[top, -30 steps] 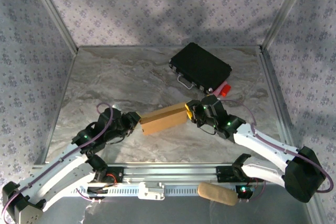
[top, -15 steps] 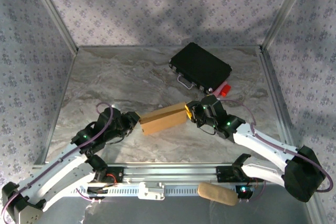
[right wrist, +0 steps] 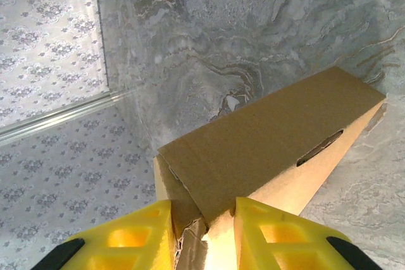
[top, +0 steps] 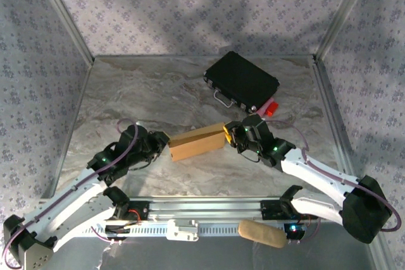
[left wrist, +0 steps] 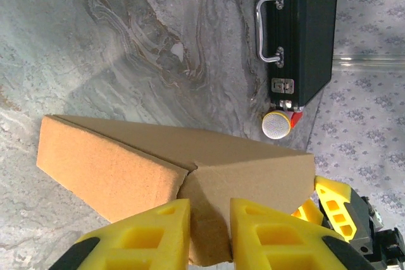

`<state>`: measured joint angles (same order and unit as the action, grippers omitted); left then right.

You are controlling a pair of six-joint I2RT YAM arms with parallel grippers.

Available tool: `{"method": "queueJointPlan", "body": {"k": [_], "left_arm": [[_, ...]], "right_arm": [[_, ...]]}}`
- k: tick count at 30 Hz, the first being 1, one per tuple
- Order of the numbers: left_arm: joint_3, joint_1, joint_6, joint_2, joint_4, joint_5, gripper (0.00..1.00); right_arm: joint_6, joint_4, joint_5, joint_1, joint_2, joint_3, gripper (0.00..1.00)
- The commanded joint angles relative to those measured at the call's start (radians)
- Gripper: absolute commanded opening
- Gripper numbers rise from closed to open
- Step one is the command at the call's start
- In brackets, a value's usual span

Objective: Fold the paper box

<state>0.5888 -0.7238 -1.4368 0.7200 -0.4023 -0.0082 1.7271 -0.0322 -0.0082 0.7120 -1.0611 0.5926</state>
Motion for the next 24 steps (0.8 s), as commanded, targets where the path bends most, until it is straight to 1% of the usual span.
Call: {"method": "queueJointPlan", "body": {"k": [1, 5, 13, 20, 24], "left_arm": [[0.011, -0.002, 0.006, 0.002, -0.013, 0.018, 0.21], [-0.023, -0.003, -0.003, -0.002, -0.001, 0.025, 0.2], [-0.051, -0.01, -0.009, 0.014, 0.011, 0.03, 0.14], [-0.056, -0.033, -0.008, 0.033, 0.004, 0.016, 0.14], [-0.05, -0.046, -0.002, 0.025, -0.036, -0.009, 0.13]], "right_arm": [[-0.017, -0.135, 0.015, 0.004, -0.036, -0.021, 0.28], [-0.017, -0.133, 0.011, 0.006, -0.039, -0.019, 0.28], [-0.02, -0.131, 0.014, 0.013, -0.051, -0.013, 0.28], [-0.02, -0.127, 0.011, 0.013, -0.057, -0.017, 0.28], [-0.021, -0.127, 0.014, 0.013, -0.054, -0.022, 0.27]]}}
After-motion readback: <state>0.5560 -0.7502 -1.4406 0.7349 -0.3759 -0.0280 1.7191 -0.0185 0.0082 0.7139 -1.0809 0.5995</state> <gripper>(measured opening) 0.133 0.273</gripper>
